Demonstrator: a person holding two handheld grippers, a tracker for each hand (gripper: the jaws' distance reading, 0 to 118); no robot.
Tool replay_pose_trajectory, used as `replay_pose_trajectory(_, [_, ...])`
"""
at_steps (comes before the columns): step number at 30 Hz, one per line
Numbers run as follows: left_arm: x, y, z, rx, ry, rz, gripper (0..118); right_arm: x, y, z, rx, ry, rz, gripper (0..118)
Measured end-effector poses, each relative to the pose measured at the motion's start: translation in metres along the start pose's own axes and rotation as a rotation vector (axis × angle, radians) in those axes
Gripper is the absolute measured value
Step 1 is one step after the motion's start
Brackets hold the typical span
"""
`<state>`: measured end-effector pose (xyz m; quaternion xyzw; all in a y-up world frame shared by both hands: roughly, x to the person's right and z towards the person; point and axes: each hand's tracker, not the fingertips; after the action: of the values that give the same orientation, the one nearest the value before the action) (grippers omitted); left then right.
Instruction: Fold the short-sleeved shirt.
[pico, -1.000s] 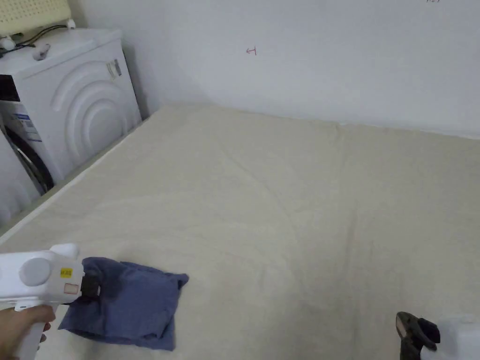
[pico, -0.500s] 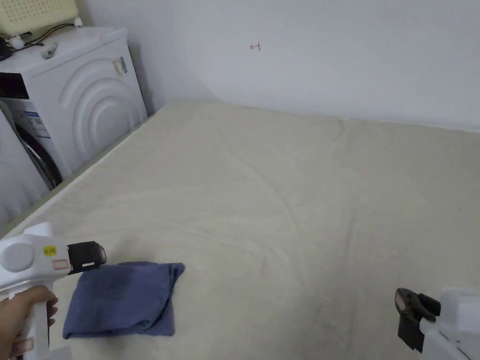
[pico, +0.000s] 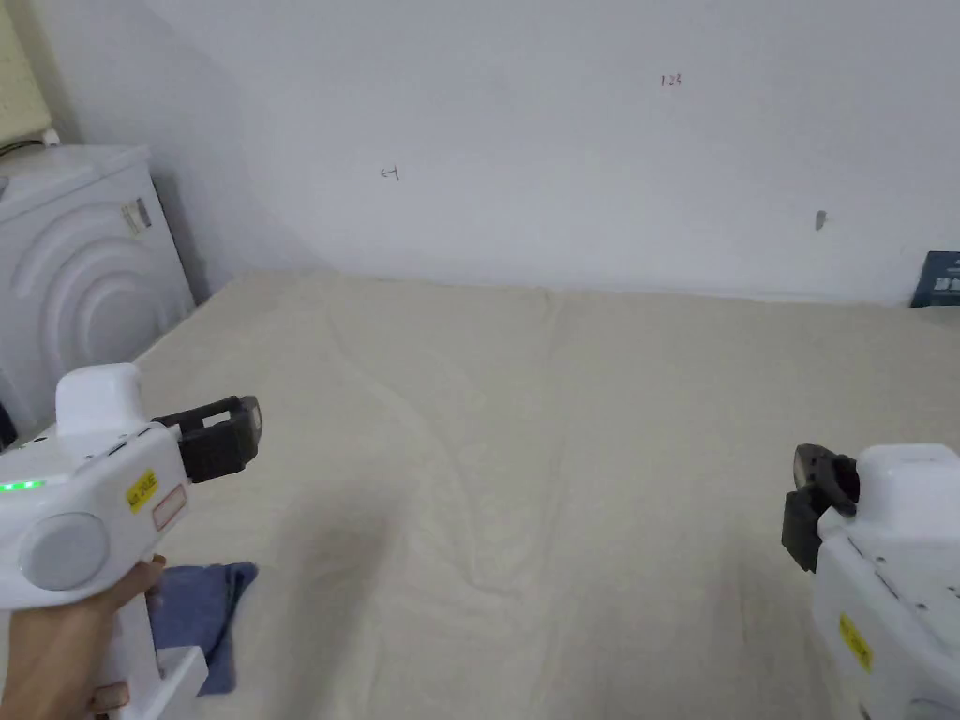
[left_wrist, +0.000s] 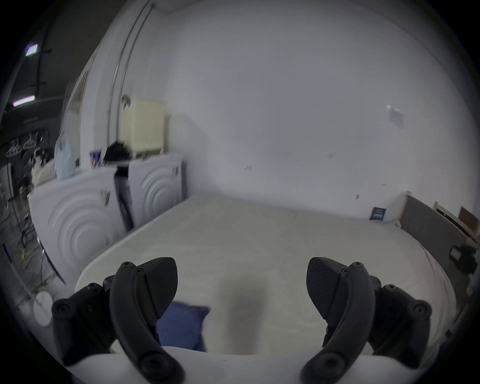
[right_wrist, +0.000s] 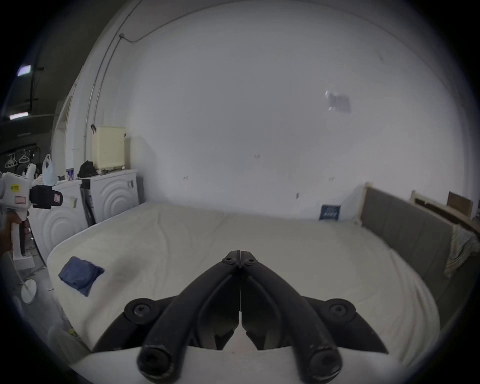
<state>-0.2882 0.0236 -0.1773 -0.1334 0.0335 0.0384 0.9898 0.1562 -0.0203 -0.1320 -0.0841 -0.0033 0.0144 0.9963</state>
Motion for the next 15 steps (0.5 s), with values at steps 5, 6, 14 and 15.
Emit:
replay_pose_trajectory(5, [0.065,-0.008,0.017,0.148,-0.076,-0.040,104,0.020,0.020,0.036,0.110,-0.091,0.040,0])
replay_pose_trajectory(6, [0.074,-0.010,0.019,0.158,-0.083,-0.039,104,0.022,0.022,0.041,0.125,-0.100,0.043,0])
replay_pose_trajectory(14, [0.142,-0.033,0.035,0.290,-0.131,-0.085,95,0.038,0.025,0.072,0.187,-0.171,0.039,0])
replay_pose_trajectory(15, [0.146,-0.034,0.036,0.291,-0.150,-0.088,87,0.043,0.022,0.070,0.188,-0.178,0.036,0])
